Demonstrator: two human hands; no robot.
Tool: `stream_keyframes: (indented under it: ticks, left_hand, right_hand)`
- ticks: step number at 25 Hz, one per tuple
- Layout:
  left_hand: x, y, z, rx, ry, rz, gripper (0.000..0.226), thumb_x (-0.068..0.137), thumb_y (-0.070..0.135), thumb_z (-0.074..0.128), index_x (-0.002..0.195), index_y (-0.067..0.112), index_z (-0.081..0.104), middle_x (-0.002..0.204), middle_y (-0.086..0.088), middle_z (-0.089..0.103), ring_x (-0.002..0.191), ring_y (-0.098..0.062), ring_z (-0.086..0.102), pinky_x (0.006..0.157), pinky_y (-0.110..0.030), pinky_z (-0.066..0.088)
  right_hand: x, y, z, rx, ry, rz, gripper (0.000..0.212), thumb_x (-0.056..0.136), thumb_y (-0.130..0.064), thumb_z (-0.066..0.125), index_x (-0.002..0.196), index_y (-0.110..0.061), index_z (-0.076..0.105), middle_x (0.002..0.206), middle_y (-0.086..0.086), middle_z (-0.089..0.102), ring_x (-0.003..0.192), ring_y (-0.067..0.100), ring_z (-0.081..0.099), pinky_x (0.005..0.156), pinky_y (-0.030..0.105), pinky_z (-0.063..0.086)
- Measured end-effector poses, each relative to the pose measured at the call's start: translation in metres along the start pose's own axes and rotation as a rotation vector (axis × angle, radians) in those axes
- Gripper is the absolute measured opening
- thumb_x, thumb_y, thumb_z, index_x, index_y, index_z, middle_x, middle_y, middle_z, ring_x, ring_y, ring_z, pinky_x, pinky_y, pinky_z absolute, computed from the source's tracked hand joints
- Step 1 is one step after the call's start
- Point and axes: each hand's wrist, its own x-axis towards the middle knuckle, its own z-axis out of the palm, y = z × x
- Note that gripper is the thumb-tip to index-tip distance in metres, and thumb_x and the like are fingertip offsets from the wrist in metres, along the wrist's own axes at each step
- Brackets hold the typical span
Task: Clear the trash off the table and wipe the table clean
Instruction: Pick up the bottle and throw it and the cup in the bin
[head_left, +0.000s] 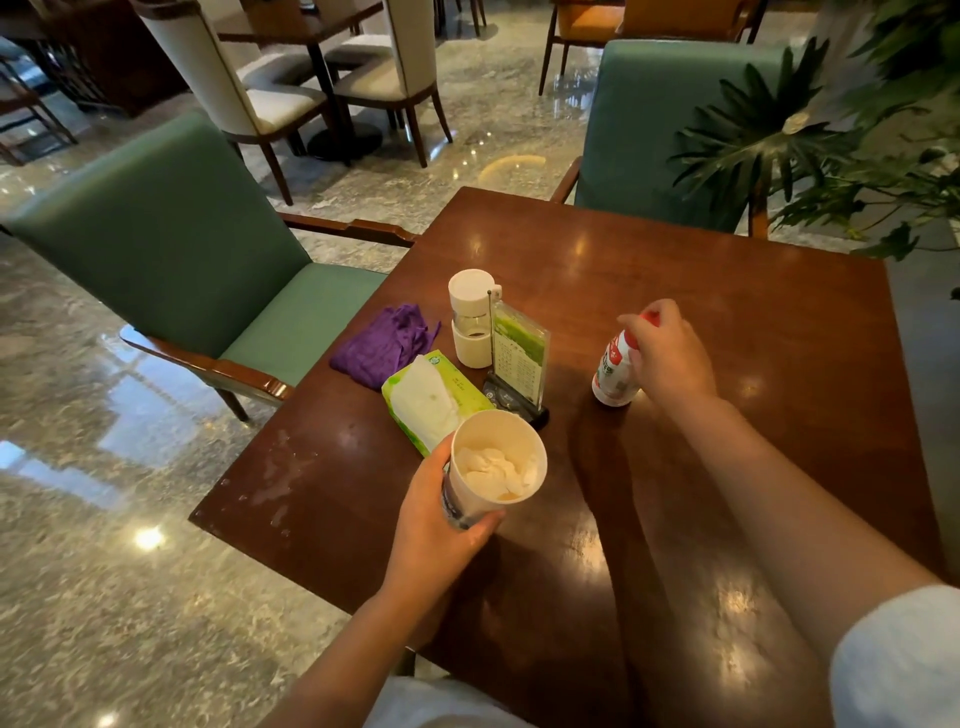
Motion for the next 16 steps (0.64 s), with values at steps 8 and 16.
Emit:
stream_keyframes:
  ticks: [8,16]
  left_hand:
    - [0.01,0.012,-0.027,0.026,0.008,0.132,0.085,0.062,0.017,0.085,0.129,0.034,0.036,0.126,0.022,0.044,0.118,0.015,0.04,0.09,0.0,0.034]
    - [0.014,-0.005,-0.122,-0.007,0.01,0.147,0.083,0.057,0.043,0.085,0.124,0.049,0.037,0.121,0.039,0.046,0.115,0.016,0.042,0.085,0.0,0.036]
  right_hand:
    - [-0.104,-0.056,-0.046,-0.022,0.217,-0.271,0.04,0.071,-0.008,0.071,0.11,-0.011,0.064,0.109,0.014,0.059,0.093,0.029,0.059,0.062,0.034,0.05]
    - [-0.17,-0.192,-0.055,-0.023,0.13,-0.378,0.045,0.065,-0.013,0.079,0.108,-0.016,0.065,0.106,0.01,0.063,0.088,0.028,0.061,0.053,0.037,0.056]
